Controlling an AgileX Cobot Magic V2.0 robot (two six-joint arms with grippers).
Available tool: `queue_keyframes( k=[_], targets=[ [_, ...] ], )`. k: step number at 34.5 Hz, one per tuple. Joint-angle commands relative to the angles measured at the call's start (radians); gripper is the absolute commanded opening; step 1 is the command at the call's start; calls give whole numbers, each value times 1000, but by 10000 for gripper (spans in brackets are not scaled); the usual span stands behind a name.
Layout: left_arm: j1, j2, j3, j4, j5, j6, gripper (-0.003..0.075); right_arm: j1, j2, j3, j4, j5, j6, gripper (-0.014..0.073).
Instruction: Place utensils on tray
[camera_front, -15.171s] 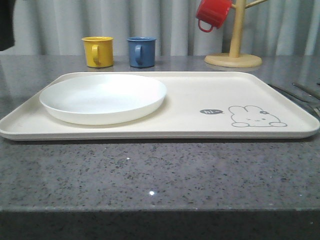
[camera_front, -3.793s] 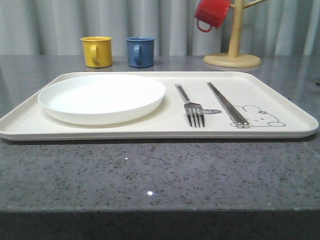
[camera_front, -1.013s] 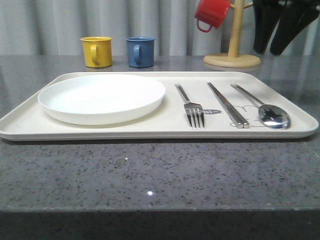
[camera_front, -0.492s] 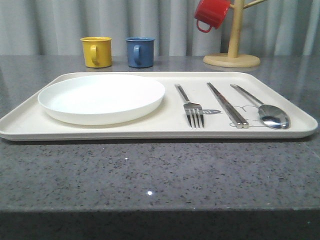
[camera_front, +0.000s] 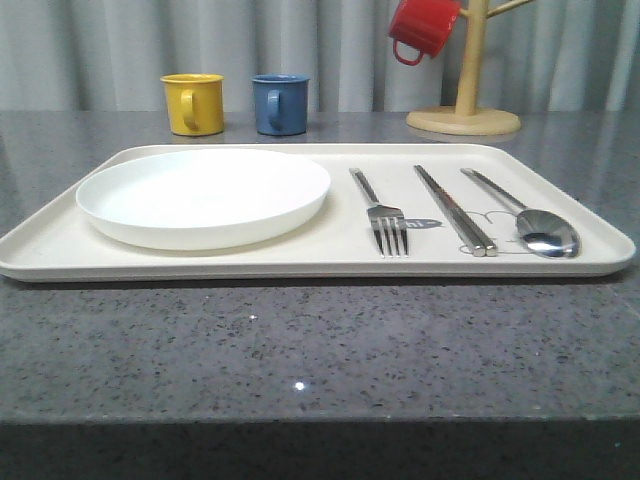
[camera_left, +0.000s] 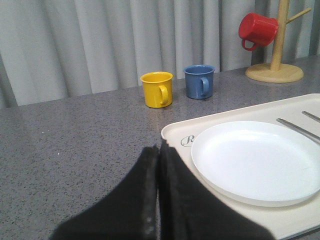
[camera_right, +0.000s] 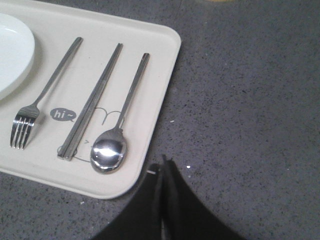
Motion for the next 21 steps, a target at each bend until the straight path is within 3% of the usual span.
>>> queue_keyframes(
  k=[1, 9, 21],
  targets=[
    [-2, 10, -28, -2, -84, -10, -18, -3, -155, 123, -21, -211, -13, -49],
    [-2, 10, -28, -2, -82, -10, -18, -3, -451, 286, -28, -375, -13, -49],
    [-2, 10, -28, -2, -82, -10, -18, -3, -480, 286, -28, -348, -13, -49]
  ],
)
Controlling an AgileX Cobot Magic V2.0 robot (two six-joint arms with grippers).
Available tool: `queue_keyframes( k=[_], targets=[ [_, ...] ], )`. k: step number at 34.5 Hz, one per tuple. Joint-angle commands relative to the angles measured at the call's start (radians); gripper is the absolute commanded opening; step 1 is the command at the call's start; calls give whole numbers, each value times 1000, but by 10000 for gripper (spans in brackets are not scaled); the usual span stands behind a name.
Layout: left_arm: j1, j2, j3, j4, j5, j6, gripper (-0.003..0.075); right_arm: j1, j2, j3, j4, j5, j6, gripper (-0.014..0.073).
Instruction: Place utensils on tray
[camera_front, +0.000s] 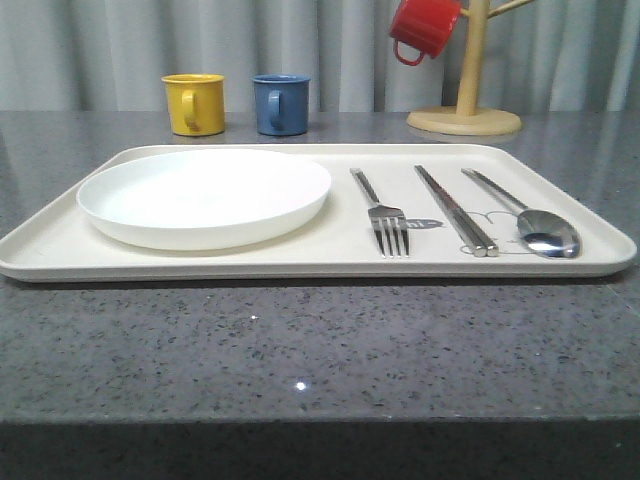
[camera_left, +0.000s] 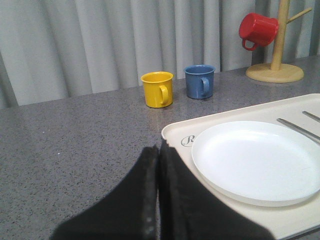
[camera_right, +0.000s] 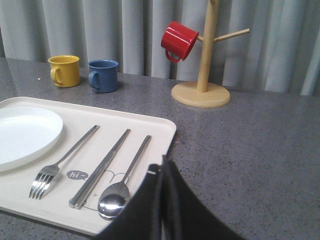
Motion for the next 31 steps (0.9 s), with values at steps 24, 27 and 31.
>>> queue_keyframes(
  k=[24, 27, 31],
  targets=[
    [-2, 10, -28, -2, -85, -10, -18, -3, 9, -24, -15, -77, -10, -49],
    [2, -15, 1, -2, -92, -10, -18, -3, 9, -24, -15, -77, -10, -49],
    [41, -73, 63, -2, -92, -10, -18, -3, 9, -24, -15, -77, -10, -49]
  ],
)
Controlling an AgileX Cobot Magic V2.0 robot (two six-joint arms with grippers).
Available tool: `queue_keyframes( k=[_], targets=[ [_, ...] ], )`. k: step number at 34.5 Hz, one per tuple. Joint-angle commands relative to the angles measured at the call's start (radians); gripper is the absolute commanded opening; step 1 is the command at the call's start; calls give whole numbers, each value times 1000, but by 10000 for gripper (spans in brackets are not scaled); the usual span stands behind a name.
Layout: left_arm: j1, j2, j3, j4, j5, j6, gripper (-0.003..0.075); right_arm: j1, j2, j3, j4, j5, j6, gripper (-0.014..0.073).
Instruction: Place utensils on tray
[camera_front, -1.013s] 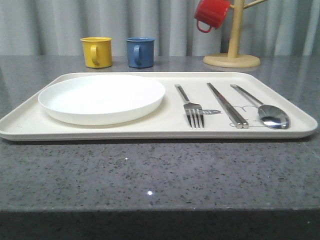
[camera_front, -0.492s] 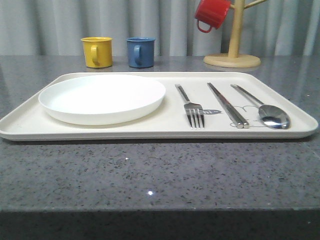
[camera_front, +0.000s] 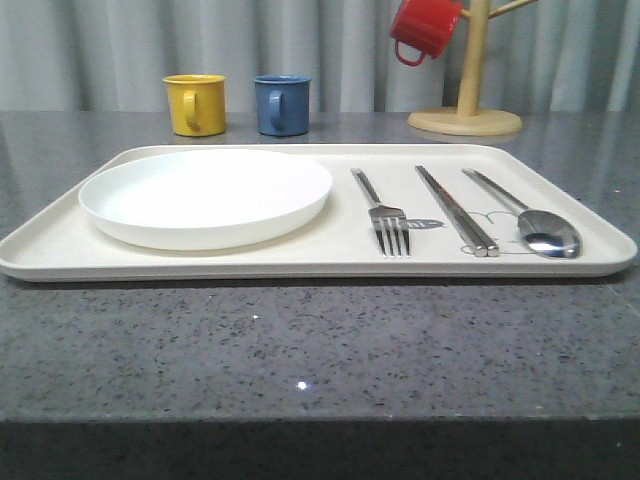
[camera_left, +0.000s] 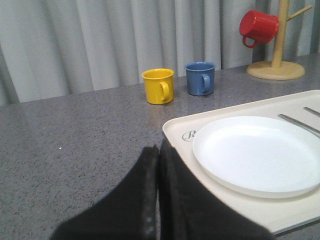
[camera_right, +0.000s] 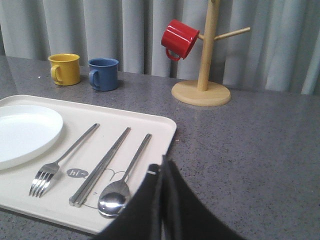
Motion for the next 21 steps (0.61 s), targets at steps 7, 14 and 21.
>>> queue_keyframes(
  k=[7, 14, 21],
  targets=[
    [124, -155, 154, -5, -82, -10, -18, -3, 9, -27, -15, -79, -8, -49],
    [182, -263, 267, -38, -84, -10, -18, -3, 9, -27, -15, -79, -8, -49],
    [204, -259, 306, -60, -118, -10, -18, -3, 9, -27, -15, -78, -8, -49]
  ],
)
